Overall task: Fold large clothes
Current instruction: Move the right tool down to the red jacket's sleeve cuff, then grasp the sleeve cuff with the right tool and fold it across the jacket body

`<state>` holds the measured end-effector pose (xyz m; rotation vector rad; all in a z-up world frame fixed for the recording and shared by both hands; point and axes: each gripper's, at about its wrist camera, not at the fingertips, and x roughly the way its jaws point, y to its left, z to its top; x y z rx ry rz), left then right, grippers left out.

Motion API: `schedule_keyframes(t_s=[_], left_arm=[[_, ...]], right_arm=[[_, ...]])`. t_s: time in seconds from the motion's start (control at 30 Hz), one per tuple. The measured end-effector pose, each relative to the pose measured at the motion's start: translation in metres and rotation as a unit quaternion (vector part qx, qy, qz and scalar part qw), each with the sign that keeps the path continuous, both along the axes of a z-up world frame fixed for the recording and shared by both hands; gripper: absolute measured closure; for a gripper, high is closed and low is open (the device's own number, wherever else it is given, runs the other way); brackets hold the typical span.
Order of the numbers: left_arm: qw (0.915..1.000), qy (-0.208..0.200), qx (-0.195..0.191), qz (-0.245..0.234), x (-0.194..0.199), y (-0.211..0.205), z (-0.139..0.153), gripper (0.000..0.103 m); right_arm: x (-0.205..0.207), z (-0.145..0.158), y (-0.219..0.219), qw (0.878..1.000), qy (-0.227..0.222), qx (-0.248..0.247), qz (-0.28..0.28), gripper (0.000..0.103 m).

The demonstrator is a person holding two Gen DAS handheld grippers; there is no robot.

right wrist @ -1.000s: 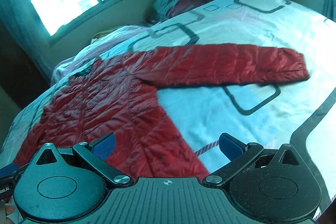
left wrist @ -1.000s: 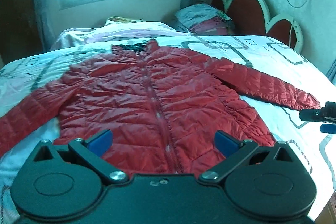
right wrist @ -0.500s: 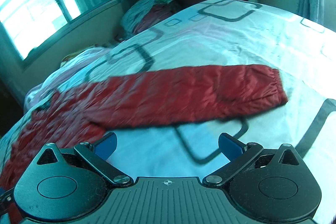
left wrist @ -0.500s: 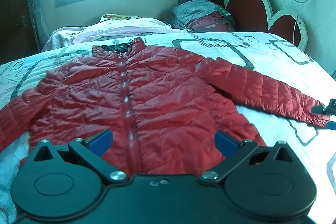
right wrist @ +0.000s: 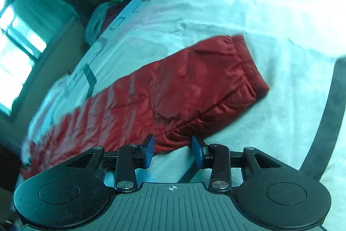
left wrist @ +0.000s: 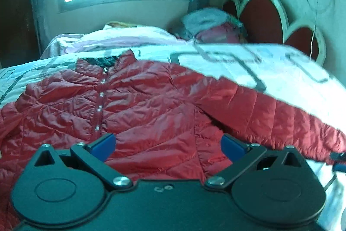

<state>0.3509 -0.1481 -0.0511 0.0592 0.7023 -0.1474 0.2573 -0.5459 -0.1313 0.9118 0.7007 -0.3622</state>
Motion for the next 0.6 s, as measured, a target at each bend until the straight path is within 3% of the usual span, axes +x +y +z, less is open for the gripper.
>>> schedule_keyframes(t_s=[0.13,0.33,0.6], left_arm=[[0.9997,0.025,-0.003,0.0,0.011,-0.006,-0.005,0.0],[0.999,0.04,0.012,-0.012,0.017,-0.012,-0.008,0.0],[0.9983,0.052,0.027,-0.002,0.024,-0.004,-0.003,0.0]], right_arm=[[-0.013,-0.002,-0.007,0.999,-0.013,0.042,-0.016,0.064],[-0.014,-0.005,-0.017,0.997,-0.037,0.053,-0.048,0.064],[0.008,0.004,-0.033,0.998,-0.032,0.005,-0.06,0.068]])
